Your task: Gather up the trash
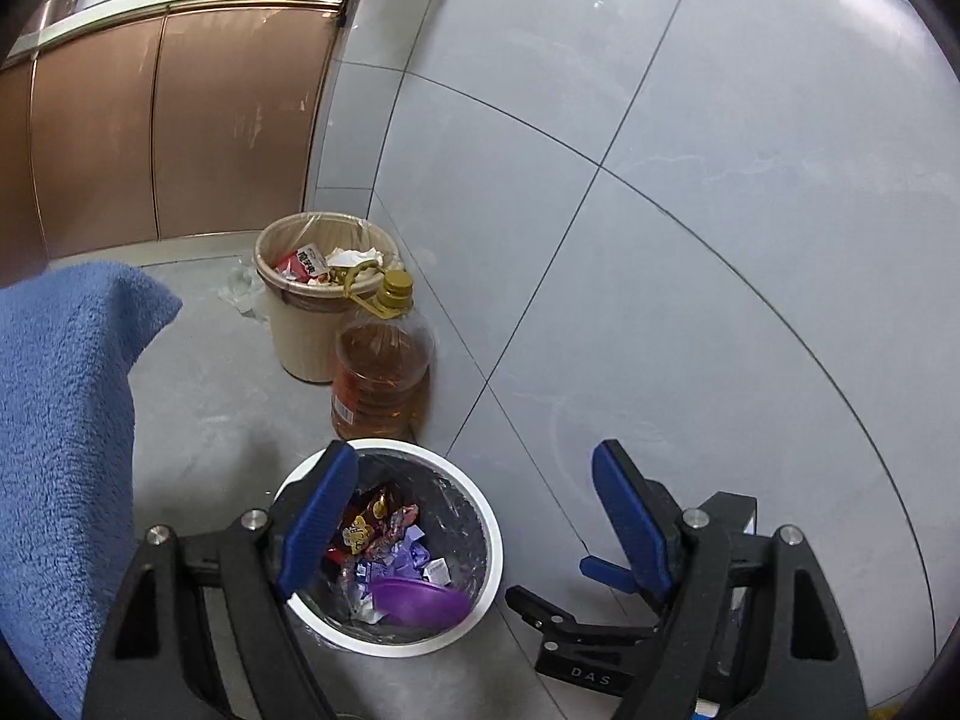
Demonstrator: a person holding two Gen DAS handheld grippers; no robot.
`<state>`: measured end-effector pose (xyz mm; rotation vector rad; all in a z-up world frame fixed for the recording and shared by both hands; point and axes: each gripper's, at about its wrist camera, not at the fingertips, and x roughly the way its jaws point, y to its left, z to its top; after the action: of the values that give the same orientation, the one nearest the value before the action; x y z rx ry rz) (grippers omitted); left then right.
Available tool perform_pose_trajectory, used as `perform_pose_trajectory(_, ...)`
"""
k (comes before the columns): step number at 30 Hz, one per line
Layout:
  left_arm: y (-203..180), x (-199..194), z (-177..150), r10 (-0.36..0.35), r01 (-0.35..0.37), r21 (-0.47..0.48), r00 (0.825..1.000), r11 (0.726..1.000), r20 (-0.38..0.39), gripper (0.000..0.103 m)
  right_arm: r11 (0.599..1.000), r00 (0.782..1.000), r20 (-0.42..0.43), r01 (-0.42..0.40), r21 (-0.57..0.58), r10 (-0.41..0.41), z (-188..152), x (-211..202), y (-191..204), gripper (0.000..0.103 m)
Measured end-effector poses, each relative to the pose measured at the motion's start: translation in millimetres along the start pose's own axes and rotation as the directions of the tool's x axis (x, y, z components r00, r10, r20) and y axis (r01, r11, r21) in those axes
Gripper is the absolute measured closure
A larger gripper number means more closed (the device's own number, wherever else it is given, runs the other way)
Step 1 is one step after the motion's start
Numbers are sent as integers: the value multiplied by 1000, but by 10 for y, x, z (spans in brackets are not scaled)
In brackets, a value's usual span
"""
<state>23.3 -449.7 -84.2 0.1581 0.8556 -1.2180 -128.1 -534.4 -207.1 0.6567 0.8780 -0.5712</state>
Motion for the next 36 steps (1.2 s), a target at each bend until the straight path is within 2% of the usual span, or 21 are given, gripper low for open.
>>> perform_pose_trajectory(5, -3, -44, -22, 6, -6, 2, 1000, 1000, -2, 23, 1000, 1000, -5, 6, 5, -6, -10, 18, -13, 23)
perform_pose_trajectory(8, -59, -117, -35, 70, -71, 60, 997, 996, 21, 23, 1000, 1000, -5, 4, 4, -4, -14, 21, 8, 23)
perform_pose_trajectory(11, -43, -259, -69, 101, -104, 68, 994, 992, 49, 23, 1000, 1000, -3, -1, -8, 1, -7, 10, 63, 23)
perform_pose_trajectory(16, 16, -617, -152, 93, -99, 56, 992, 994, 88, 23, 999, 1000, 9, -12, -35, 12, -3, -61, 171, 23)
perform_pose_trajectory(21, 85, -1299, -317, 34, -41, 40, 988, 998, 151, 23, 998, 999, 30, -20, -61, 22, 10, -184, 290, 23)
perform_pose_trajectory(27, 161, -2129, -590, 52, -55, 6, 967, 998, 250, 23, 994, 997, 61, -32, -103, 38, 5, -384, 493, 23)
perform_pose_trajectory(30, 185, -2464, -746, 134, -141, 1, 941, 990, 310, 23, 990, 996, 72, -41, -135, 51, -16, -480, 665, 22)
perform_pose_trajectory(36, 387, -2855, -1016, 249, -241, -64, 918, 968, 309, 23, 969, 992, 94, -59, -238, 83, -60, -711, 1150, 22)
